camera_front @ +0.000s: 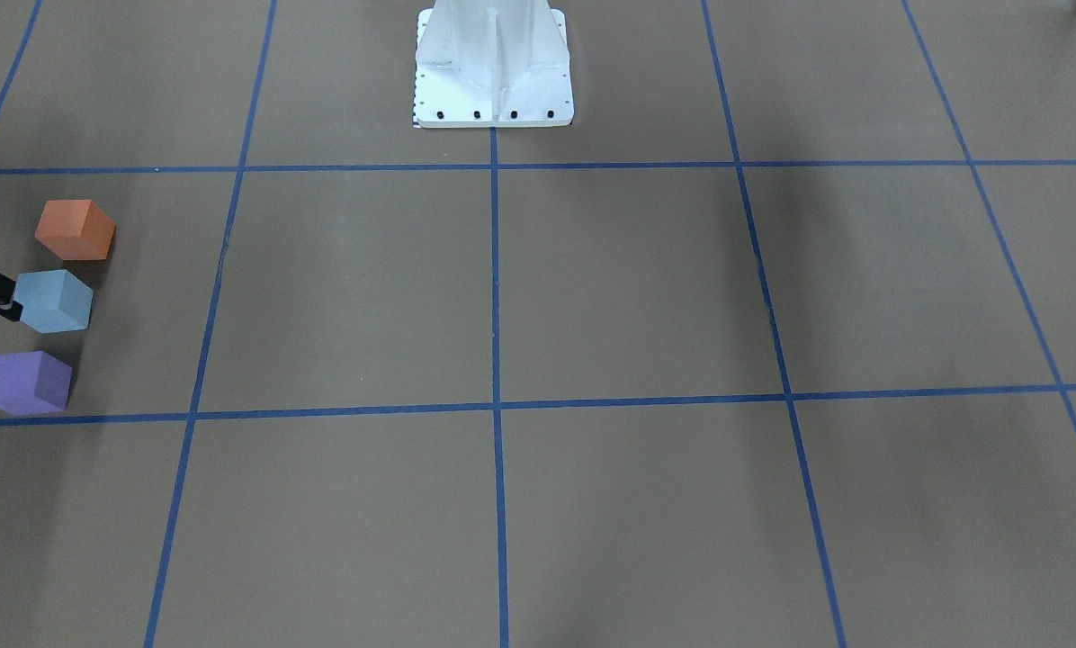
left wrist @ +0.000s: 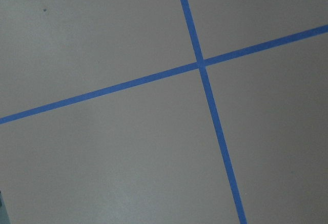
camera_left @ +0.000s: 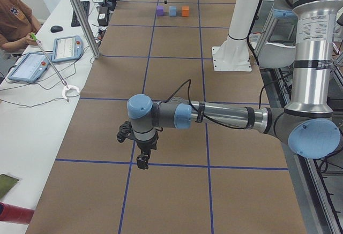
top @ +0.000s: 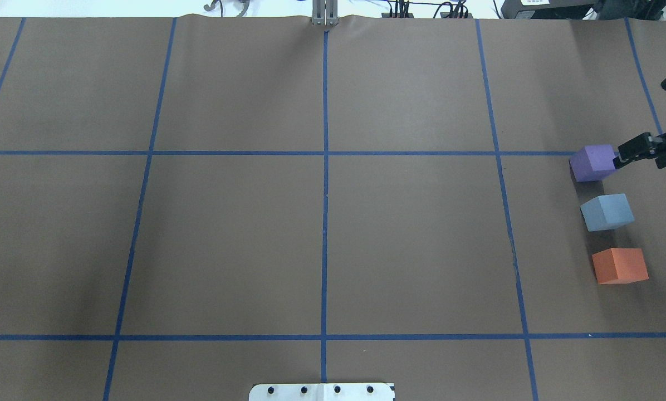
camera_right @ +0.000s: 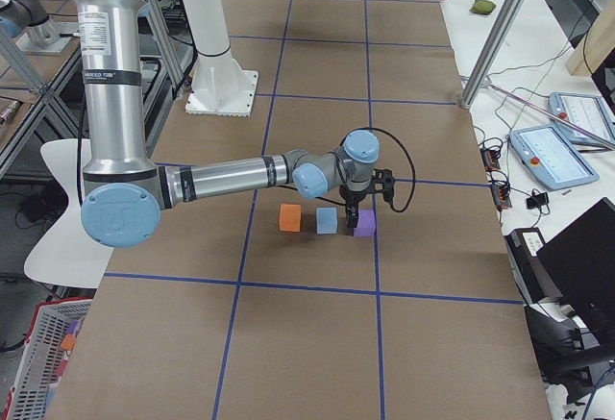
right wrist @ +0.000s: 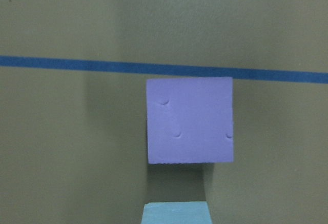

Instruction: Place blue block between orange and purple blocks

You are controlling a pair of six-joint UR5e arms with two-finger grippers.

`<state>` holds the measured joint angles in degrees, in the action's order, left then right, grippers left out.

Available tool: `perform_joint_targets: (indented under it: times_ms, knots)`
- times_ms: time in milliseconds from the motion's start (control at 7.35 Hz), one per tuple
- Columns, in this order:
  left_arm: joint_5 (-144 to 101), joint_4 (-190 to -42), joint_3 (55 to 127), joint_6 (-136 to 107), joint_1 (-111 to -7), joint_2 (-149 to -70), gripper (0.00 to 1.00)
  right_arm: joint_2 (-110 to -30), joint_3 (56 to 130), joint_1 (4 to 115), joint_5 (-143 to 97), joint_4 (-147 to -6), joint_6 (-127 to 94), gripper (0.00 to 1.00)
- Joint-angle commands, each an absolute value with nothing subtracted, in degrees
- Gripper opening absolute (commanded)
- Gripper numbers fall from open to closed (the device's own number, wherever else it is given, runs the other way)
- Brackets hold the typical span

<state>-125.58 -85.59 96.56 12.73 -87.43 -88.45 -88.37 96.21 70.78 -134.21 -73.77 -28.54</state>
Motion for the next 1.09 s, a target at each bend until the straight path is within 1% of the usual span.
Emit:
perform_joint_targets:
  times_ms: [0,136,272,544,816,952]
  knots:
    - [-125.16,-85.78,96.07,13.01,-87.63,-88.16,1.00,-88.15,95.98,79.94,-137.80,-74.53,-21.65,1.00]
    - [-125.24,-85.78,95.98,12.92,-87.63,-88.15,1.00,-88.50,95.45,82.68,-139.38,-74.79,-18.92,1.00]
    - [-125.24,-85.87,95.80,12.92,-87.63,-87.89,1.00,-88.51,95.97,84.53,-140.18,-78.54,-15.50,1.00]
    - [-125.24,-85.87,95.36,12.92,-87.63,-87.89,1.00,-88.33,95.71,90.32,-138.87,-90.90,0.98,1.00]
    - [-125.24,-85.96,95.27,12.92,-87.63,-87.89,1.00,-88.94,96.32,91.75,-136.07,-93.34,2.81,1.00]
    - [-125.24,-86.04,95.27,13.01,-87.63,-87.89,1.00,-91.56,95.98,92.37,-136.14,-92.90,2.99,1.00]
